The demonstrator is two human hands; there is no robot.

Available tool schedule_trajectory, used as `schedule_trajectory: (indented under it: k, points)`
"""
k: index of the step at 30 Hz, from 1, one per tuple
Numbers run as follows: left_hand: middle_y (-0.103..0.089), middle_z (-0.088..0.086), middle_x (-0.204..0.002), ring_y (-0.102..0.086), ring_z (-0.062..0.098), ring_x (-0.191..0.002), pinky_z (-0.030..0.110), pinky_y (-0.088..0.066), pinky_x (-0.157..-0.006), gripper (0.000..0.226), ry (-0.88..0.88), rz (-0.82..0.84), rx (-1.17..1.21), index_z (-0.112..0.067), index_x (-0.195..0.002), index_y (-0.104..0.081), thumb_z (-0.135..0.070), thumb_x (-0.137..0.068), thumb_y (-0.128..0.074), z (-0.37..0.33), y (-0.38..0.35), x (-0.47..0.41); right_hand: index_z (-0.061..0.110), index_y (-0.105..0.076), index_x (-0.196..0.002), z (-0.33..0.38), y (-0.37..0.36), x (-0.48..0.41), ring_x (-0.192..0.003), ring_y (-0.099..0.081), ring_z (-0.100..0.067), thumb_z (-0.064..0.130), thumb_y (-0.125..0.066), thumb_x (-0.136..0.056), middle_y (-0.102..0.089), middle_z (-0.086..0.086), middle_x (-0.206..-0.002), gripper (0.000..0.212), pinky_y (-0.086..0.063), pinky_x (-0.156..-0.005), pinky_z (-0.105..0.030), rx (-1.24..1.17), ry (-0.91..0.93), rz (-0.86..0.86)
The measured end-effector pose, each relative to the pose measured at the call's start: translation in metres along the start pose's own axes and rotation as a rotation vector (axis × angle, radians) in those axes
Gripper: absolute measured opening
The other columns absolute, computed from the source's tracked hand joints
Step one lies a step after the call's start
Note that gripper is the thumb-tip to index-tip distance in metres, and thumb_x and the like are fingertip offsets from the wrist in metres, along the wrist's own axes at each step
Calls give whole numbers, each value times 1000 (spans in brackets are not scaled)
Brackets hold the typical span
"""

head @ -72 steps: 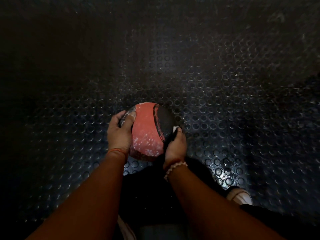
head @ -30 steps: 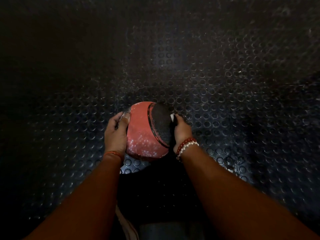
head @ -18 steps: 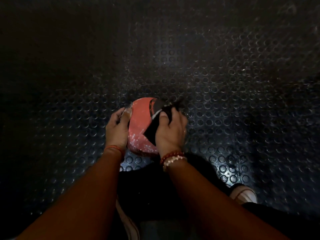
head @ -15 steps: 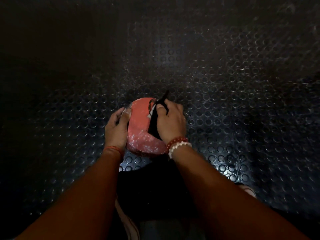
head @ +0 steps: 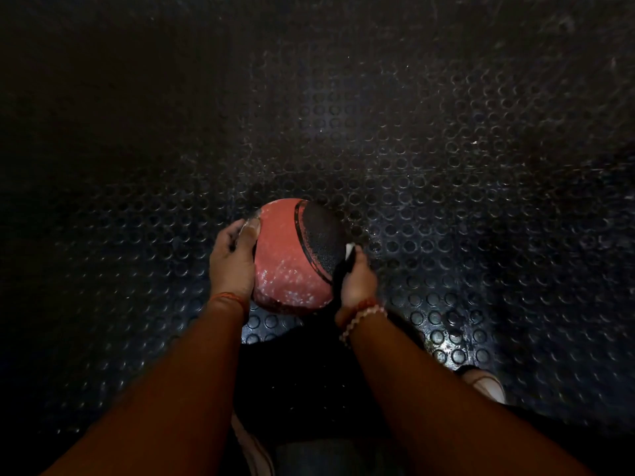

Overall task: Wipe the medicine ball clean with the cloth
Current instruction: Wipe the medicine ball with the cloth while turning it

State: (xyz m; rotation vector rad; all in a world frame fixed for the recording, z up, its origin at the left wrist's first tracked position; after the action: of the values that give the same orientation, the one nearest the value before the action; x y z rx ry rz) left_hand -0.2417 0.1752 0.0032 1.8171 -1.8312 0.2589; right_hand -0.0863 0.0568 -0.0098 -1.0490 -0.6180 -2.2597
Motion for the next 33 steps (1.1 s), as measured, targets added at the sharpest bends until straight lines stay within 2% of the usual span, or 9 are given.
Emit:
schedule_trajectory:
  k: [5,10,14,17,20,22,24,30,33]
  points:
    - [-66,-8,-117,-61,6,-104,28,-49,-92,41,-21,-23,-15,-24,-123,-65,-48,-90,-63,-1,-2,4,7,-41,-143,4,-16,40,-139,-31,-29,46,-41,-89,-33,-17,-150,67,-21,-117,-35,-6,283,-154]
    - [-64,-8,-117,-59,-1,-98,17,-45,-85,42,-53,-27,-33,-21,-130,-61,-42,-94,-60,-4,-3,9,24,-48,-140,52,-28,36,-144,-24,-27,45,-42,-90,-32,-1,-154,55,-21,-117,-49,502,687,-90]
    - [-60,-5,-129,-57,6,-109,18,-41,-87,46,-43,-20,-28,-23,-132,-60,-46,-92,-61,-3,-4,10,18,-58,-131,76,-29,-7,-126,-48,-27,36,-44,-97,-48,-7,-138,41,-35,-110,-41,475,512,102]
    - [-54,-4,-138,-51,11,-121,27,-39,-98,45,-36,-19,-75,-30,-130,-59,-52,-91,-59,1,-1,7,6,-59,-128,75,-20,-23,-126,-50,-31,27,-39,-101,-55,-16,-134,39,-36,-107,-35,313,270,192]
    - [-53,-6,-138,-50,8,-120,20,-37,-92,43,-40,-11,-74,-30,-130,-59,-50,-92,-59,1,1,7,5,-62,-122,47,-9,-30,-119,-55,-33,34,-43,-98,-58,-15,-131,42,-43,-100,-30,178,49,196]
    - [-55,-7,-136,-52,7,-117,17,-37,-86,43,-33,7,-73,-28,-130,-59,-48,-92,-59,1,2,5,12,-71,-106,19,-3,-37,-104,-65,-33,48,-56,-81,-67,-16,-119,47,-50,-99,-43,-75,-145,146]
    - [-58,-7,-130,-55,7,-112,18,-40,-85,43,-32,28,-63,-25,-130,-60,-46,-92,-60,-1,2,6,10,-71,-107,1,-4,-38,-99,-67,-33,44,-59,-81,-69,-17,-111,45,-51,-95,-51,-267,-235,122]
    - [-66,-7,-119,-60,11,-111,32,-47,-97,40,13,248,-165,-24,-121,-66,-46,-88,-61,-7,-11,2,4,-69,-106,-7,19,-9,-100,-60,-22,28,-50,-96,-67,-11,-112,33,-46,-90,-29,-289,-22,-210]
    - [-67,-8,-122,-61,8,-113,23,-47,-100,43,-28,335,-230,-21,-122,-68,-42,-86,-61,-14,-24,-1,0,-62,-121,-10,27,6,-116,-53,-30,36,-43,-95,-59,-20,-124,48,-37,-98,-30,-173,153,-362]
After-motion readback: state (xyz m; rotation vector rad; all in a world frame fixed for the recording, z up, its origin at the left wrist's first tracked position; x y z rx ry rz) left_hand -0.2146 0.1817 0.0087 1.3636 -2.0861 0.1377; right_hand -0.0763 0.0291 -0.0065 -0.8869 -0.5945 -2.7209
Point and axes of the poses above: each hand's wrist, its own x-axis away from the middle knuckle, its own y-axis out of the back of the hand, z = x × y, the point moved 5 cm from there along -x, towards the middle knuckle
